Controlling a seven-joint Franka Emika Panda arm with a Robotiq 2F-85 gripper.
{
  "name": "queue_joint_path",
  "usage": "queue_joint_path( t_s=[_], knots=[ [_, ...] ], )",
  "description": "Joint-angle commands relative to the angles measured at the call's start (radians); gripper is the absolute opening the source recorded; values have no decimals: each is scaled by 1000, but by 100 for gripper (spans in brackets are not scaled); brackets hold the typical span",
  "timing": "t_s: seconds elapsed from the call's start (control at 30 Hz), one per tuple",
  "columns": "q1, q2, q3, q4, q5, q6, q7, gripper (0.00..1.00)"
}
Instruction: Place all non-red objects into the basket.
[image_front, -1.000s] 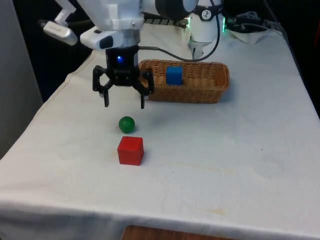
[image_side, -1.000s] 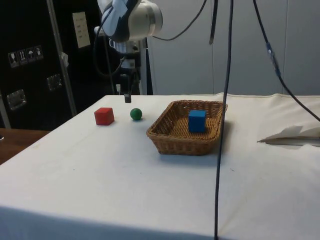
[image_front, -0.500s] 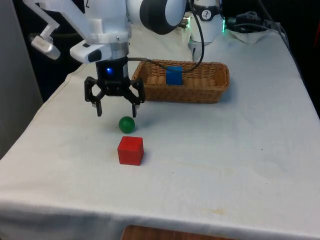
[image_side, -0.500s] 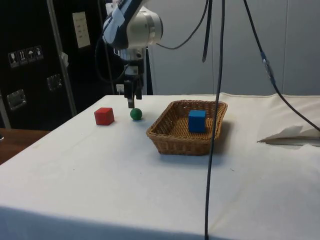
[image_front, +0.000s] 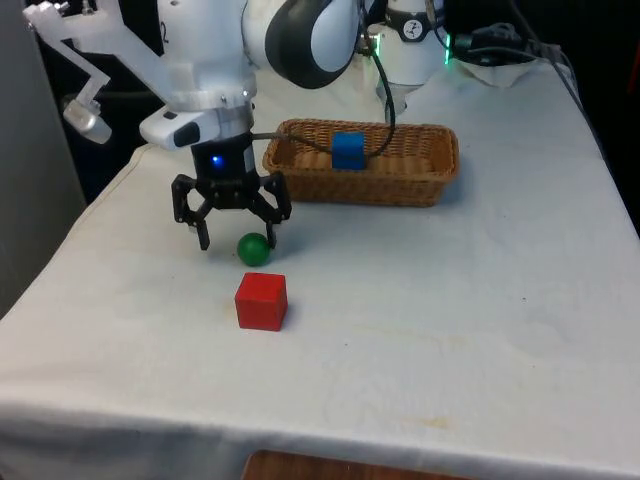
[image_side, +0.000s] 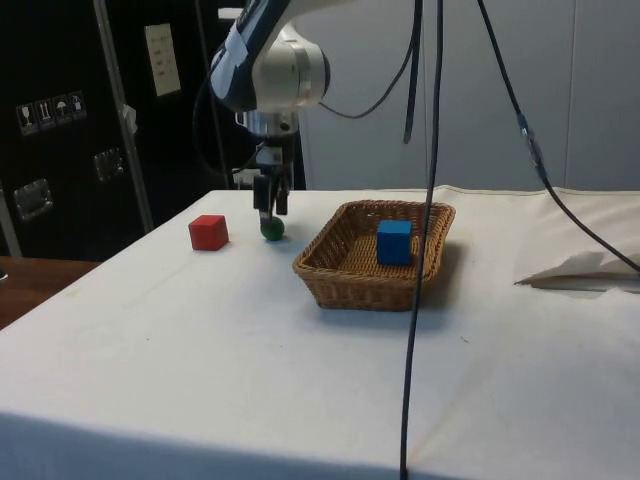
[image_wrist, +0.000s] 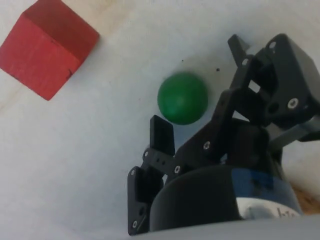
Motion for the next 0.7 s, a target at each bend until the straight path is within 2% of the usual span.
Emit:
queue_joint_path(
  t_s=[0.0,0.17,0.2,0.23,0.3,0.47,0.5,0.53,0.67],
  knots=[
    [-12,5,8,10,6,-11,-8,100],
    [-17,19,7,20,35,-20,-26,100],
    [-5,12,0,5,31,-6,-23,100],
    [-18,21,6,24,40,-23,-29,100],
    [-22,30,6,35,50,-33,-32,100],
    [-25,42,2,54,69,-51,-38,100],
    [-16,38,-3,43,67,-40,-36,100],
    [-25,44,1,57,72,-53,-39,100],
    [-27,45,-3,64,82,-67,-42,100]
  ],
)
